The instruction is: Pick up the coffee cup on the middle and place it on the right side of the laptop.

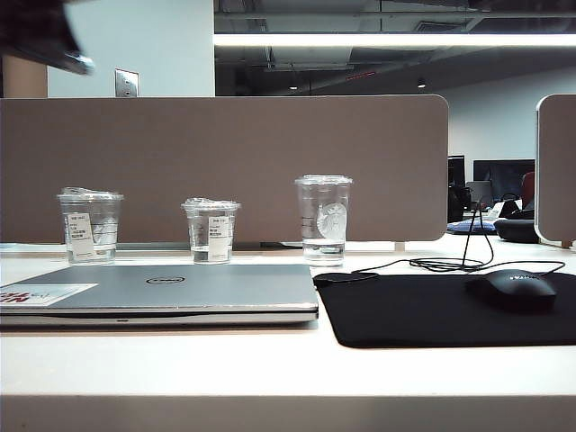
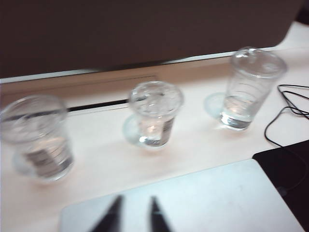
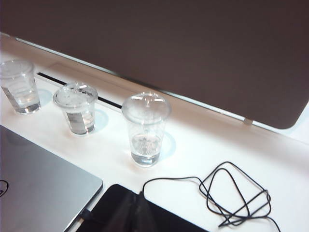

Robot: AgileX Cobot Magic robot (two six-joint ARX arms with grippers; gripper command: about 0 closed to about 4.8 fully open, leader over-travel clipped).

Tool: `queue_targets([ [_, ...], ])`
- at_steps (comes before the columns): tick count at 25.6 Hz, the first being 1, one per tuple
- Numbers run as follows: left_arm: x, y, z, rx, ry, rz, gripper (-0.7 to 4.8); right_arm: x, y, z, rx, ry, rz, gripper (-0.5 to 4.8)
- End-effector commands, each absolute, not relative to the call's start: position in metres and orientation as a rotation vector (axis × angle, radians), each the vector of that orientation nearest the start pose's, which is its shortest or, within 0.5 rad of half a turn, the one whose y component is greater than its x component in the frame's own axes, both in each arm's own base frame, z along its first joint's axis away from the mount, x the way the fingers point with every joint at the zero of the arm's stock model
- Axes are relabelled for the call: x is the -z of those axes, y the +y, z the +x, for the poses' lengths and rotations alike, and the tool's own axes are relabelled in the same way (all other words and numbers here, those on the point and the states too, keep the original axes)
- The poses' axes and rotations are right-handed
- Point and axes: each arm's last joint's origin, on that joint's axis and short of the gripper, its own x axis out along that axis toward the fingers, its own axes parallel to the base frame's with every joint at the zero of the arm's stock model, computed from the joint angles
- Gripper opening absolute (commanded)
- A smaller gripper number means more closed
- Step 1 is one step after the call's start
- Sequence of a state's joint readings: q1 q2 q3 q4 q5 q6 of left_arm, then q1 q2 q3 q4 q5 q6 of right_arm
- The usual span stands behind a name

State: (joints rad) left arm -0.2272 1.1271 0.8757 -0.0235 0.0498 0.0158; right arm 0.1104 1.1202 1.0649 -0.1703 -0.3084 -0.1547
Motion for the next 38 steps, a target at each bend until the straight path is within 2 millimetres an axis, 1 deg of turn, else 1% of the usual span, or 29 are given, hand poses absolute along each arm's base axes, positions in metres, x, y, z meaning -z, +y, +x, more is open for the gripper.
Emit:
queue_targets([
  [1,-0.303,-0.067,0.273,0.340,0.194,0.037,4.79,-0.371,0.037,0.247,-0.436,0.152,-0.136,-0.05],
  [2,-0.299,-0.070,0.280,0.364,0.182,0.035,4.79,-0.371,0.037,0.249,-0.429,0.145,-0.138,-0.05],
  [4,-0.279,-0.079,0.306,0.400,0.124,0.030,4.79,-0.372,0.037,0.253,-0.406,0.118,-0.143,-0.05],
  [6,-0.265,-0.084,0.321,0.401,0.099,0.003,4.79,-0.371,0.037,0.257,-0.405,0.104,-0.143,-0.05],
  [7,-0.247,-0.091,0.335,0.403,0.112,-0.043,4.79,-0.368,0.038,0.262,-0.408,0.110,-0.143,-0.05],
  [8,-0.241,-0.092,0.341,0.402,0.127,-0.059,4.79,-0.366,0.038,0.265,-0.409,0.117,-0.142,-0.05],
  [9,-0.226,-0.096,0.354,0.403,0.167,-0.060,4.79,-0.362,0.038,0.268,-0.410,0.133,-0.141,-0.05],
  [10,-0.218,-0.098,0.361,0.406,0.187,-0.060,4.79,-0.361,0.039,0.270,-0.411,0.140,-0.140,-0.05],
  [12,-0.195,-0.107,0.386,0.403,0.232,-0.056,4.79,-0.353,0.039,0.278,-0.412,0.165,-0.138,-0.05],
  [13,-0.190,-0.108,0.394,0.388,0.236,-0.054,4.79,-0.351,0.040,0.280,-0.413,0.173,-0.137,-0.05],
  [14,-0.188,-0.111,0.399,0.373,0.237,-0.051,4.79,-0.350,0.040,0.281,-0.413,0.178,-0.137,-0.05],
  [15,-0.183,-0.113,0.410,0.344,0.237,-0.048,4.79,-0.347,0.040,0.284,-0.414,0.190,-0.136,-0.05],
  [16,-0.181,-0.114,0.415,0.339,0.245,-0.046,4.79,-0.346,0.040,0.284,-0.414,0.194,-0.136,-0.05],
  [17,-0.177,-0.117,0.424,0.330,0.272,-0.043,4.79,-0.345,0.040,0.286,-0.414,0.196,-0.135,-0.05],
  [20,-0.174,-0.120,0.438,0.311,0.305,-0.035,4.79,-0.344,0.040,0.287,-0.405,0.199,-0.140,-0.05],
  [29,-0.169,-0.127,0.468,0.274,0.283,-0.026,4.79,-0.341,0.039,0.290,-0.370,0.207,-0.174,-0.05],
  [31,-0.169,-0.129,0.477,0.270,0.280,-0.025,4.79,-0.341,0.038,0.290,-0.366,0.208,-0.174,-0.05],
  [34,-0.163,-0.132,0.490,0.245,0.327,-0.015,4.79,-0.341,0.038,0.290,-0.365,0.208,-0.174,-0.05],
  [36,-0.159,-0.133,0.496,0.226,0.339,-0.011,4.79,-0.341,0.038,0.290,-0.365,0.208,-0.174,-0.05],
  [38,-0.158,-0.133,0.497,0.225,0.340,-0.011,4.79,-0.341,0.038,0.290,-0.365,0.208,-0.174,-0.05],
])
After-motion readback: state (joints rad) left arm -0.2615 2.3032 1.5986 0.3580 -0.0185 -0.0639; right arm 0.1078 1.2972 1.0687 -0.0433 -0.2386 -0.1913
